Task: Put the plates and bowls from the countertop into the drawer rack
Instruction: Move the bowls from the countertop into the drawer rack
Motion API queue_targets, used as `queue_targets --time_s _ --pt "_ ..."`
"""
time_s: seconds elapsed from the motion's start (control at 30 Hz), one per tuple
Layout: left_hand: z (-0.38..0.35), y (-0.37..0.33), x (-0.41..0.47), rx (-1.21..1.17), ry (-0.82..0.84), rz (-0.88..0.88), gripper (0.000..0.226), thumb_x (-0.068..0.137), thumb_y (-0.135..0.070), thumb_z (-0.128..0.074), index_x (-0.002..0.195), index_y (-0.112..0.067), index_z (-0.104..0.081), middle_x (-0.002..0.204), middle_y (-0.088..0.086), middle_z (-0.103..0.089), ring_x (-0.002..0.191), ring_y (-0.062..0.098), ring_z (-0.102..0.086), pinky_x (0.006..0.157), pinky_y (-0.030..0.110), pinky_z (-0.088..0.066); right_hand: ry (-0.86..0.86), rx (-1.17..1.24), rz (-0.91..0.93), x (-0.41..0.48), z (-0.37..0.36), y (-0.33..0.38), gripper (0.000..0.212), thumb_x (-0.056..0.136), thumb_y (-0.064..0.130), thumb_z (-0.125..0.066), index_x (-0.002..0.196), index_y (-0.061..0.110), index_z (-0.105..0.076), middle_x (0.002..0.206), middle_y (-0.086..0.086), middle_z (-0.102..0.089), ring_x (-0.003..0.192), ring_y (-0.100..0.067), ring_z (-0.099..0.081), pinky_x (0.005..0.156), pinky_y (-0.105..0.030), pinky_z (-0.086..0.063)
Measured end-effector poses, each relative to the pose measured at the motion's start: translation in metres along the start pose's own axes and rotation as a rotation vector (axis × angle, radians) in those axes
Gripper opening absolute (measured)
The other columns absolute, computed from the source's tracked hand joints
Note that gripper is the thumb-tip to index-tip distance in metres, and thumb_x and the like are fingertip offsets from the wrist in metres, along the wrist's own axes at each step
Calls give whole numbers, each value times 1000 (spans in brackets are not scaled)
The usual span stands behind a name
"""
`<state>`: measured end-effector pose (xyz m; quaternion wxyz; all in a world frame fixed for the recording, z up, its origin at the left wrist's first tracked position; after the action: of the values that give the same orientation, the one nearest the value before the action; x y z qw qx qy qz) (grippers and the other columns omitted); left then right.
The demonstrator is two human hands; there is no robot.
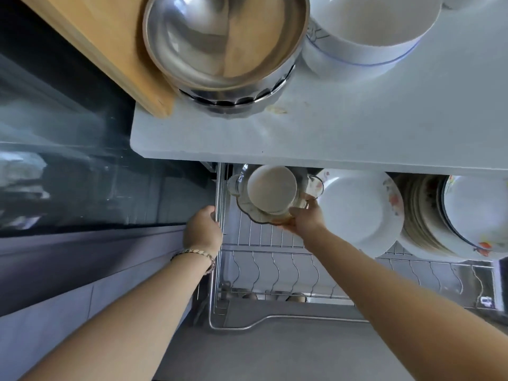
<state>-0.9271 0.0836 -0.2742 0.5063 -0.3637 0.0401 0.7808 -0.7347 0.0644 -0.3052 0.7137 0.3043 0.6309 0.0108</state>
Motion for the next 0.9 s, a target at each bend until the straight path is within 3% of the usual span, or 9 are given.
queue_targets --time_s 0.07,0.13,0.23,0.37,0.47,0.57,0.7,0.8,0.9 --pt "-2 0 0 8 -25 -13 38 89 5 -40 115 -17 -58 102 14 -63 94 35 -62 80 39 -51 -23 32 -14 7 -7 -2 59 88 -12 -32 136 21 -31 127 -25 -55 36 -17 -63 38 -24 -54" --pt "-3 -1 -1 14 -48 -24 41 86 8 -38 118 -11 -57 103 16 -64 86 32 -59 77 38 -52 -57 -26 6 16 -11 -5 58 88 -10 -32 136 22 -33 123 -21 -56 41 -18 -64 33 -20 -49" --pt "-5 1 0 2 -48 -34 45 84 10 -37 121 -8 -55 101 16 -65 87 35 -62 75 39 -55 -79 -167 58 28 -17 -7 49 90 -4 -32 131 20 -38 113 -15 -58 58 -24 -61 35 -22 -52" --pt "-5 3 2 -9 -42 -38 46 83 10 -37 121 -10 -54 99 17 -64 88 38 -63 73 40 -54 -121 -147 15 46 -23 -7 31 94 5 -38 124 10 -45 116 -18 -61 33 -20 -60 33 -24 -51" --pt "-4 1 2 -3 -44 -40 40 85 9 -39 117 -9 -54 93 15 -61 84 38 -62 71 40 -54 -142 -101 18 56 -26 -10 31 96 13 -40 127 12 -44 121 -18 -60 41 -20 -62 30 -20 -47" --pt "-2 0 3 -1 -35 -37 35 85 10 -39 108 -10 -55 86 10 -55 83 36 -62 71 40 -53 -167 16 -22 57 -30 -18 19 98 18 -36 114 14 -45 116 -23 -60 37 -16 -61 32 -19 -47" --pt "-1 -1 2 7 -34 -46 31 81 12 -38 88 -18 -45 83 11 -53 71 29 -51 65 38 -50 -176 149 -84 53 -33 -36 27 95 15 -41 114 -1 -53 88 -19 -63 44 -18 -62 34 -16 -48" --pt "-1 -4 1 5 -33 -41 32 81 11 -38 88 -19 -44 82 11 -54 73 30 -52 65 36 -49 -148 174 -92 48 -37 -35 23 97 13 -38 114 1 -48 89 -20 -62 36 -18 -61 36 -20 -52" --pt "-1 -5 1 -7 -29 -43 33 82 11 -38 91 -18 -49 84 11 -55 78 33 -58 69 39 -52 -166 99 -89 55 -38 -33 32 97 11 -33 124 -5 -43 102 -27 -61 27 -17 -58 32 -22 -50"
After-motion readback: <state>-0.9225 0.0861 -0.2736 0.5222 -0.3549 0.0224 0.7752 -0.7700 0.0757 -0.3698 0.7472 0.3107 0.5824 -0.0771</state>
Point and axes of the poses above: each hand's wrist, its own x-axis towards the middle knuckle, its own z-axis out of the back of the hand, y = z × x, the point moved 2 cm from there along x, towards the middle knuckle
